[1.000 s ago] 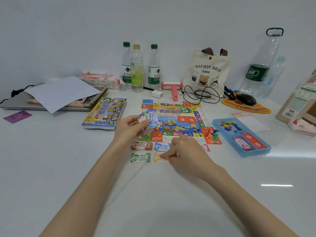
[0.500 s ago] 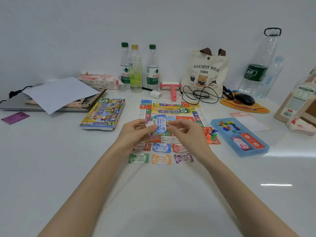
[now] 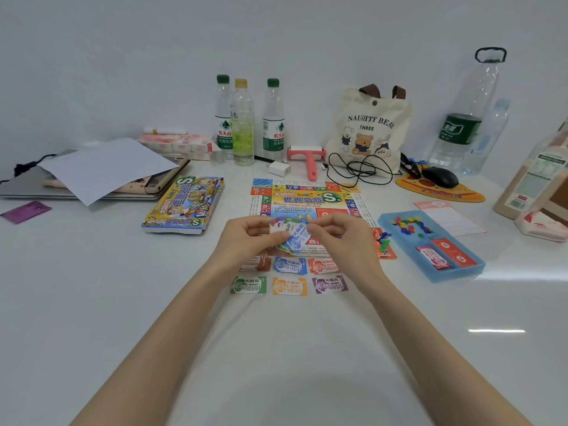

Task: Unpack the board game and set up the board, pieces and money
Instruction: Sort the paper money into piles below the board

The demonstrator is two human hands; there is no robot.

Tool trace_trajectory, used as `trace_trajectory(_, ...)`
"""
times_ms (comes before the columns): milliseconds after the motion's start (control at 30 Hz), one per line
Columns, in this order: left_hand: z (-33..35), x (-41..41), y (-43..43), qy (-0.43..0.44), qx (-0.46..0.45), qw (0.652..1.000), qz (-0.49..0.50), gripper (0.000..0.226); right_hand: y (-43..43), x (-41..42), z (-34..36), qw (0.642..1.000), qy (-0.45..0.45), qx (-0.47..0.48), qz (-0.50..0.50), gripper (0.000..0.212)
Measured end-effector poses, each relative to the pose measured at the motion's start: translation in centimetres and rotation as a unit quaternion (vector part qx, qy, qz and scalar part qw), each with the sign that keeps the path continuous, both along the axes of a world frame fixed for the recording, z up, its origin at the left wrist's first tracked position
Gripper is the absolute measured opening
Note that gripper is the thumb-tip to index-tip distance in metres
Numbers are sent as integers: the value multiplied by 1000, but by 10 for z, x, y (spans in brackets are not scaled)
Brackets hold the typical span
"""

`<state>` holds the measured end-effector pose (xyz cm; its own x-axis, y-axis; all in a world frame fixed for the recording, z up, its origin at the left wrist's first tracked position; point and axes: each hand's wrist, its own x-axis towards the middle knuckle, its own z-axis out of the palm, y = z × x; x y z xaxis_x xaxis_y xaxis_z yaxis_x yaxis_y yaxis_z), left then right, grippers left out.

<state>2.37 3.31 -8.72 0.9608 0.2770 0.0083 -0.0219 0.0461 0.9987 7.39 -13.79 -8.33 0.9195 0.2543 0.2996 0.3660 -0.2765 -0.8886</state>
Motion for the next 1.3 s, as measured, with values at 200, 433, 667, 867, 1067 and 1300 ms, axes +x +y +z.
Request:
trace_trajectory(200,-2,1,3,5,-49,999,7,19,6,-2,-5,997,26,49,-54,14)
trace_trajectory(433,-4,4,4,6,-79,996,27,26,13,-9,-8,998,8,47,-41,12)
trace_trajectory(667,-1,3,9,-11,-90,995,45,25,2,-6,0,995,1,-97,6,3)
trace_trajectory(867,2,0,7,-9,-19,999,30,20,1,-3,6,995,-26,-90,19,3)
trace_trajectory(1067,1,2,14,-24,-78,996,39,23,-6,5,4,996,83,-14,35,2)
trace_trajectory(1300,0,3,22,-34,-128,988,85,20,0,10,-2,983,82,-160,32,5)
